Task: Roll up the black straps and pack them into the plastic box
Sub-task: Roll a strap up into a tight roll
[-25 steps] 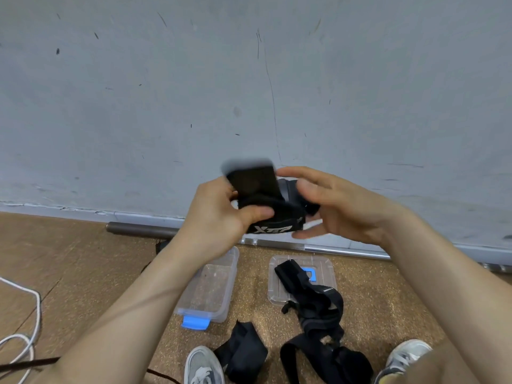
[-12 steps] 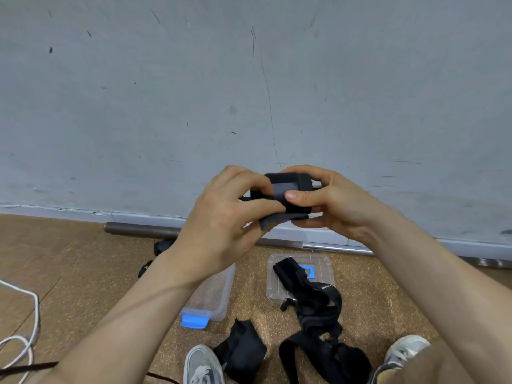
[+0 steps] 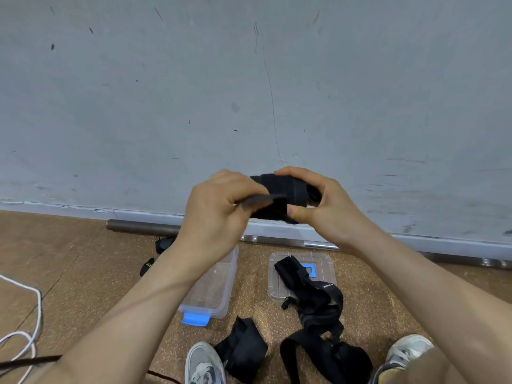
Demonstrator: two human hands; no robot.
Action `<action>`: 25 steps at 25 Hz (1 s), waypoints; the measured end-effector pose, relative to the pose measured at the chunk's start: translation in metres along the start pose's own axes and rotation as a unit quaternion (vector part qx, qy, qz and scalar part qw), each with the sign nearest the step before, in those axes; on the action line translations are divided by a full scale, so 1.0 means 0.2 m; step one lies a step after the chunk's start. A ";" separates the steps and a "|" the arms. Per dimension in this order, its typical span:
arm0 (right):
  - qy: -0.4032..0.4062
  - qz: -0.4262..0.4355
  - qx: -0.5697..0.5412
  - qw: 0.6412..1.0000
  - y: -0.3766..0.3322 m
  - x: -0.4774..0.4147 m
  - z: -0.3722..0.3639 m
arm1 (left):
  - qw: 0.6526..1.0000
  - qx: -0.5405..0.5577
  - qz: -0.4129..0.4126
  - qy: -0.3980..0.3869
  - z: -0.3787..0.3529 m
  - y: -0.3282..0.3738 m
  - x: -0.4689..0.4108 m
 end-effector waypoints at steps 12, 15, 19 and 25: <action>-0.023 0.021 0.078 0.996 -0.10 0.00 -0.08 | 0.909 0.282 0.305 0.027 0.02 -0.08 -0.02; -0.021 0.035 0.125 0.991 -0.13 0.01 -0.09 | 0.894 0.296 0.333 0.041 0.01 -0.09 -0.01; 0.004 0.054 0.132 0.990 -0.16 0.03 -0.11 | 0.877 0.318 0.354 0.074 -0.01 -0.09 -0.01; 0.053 0.058 0.037 0.996 -0.21 0.04 -0.16 | 0.716 0.527 0.457 0.002 -0.08 -0.11 0.01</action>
Point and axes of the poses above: each hand's wrist, its own x-axis away from the middle knuckle, its own z-axis out of the back of the hand, y = z × x, the point moved 4 cm from there along -x, towards the middle knuckle, and after that the axes turned 8 degrees about z, right-handed, at the moved point
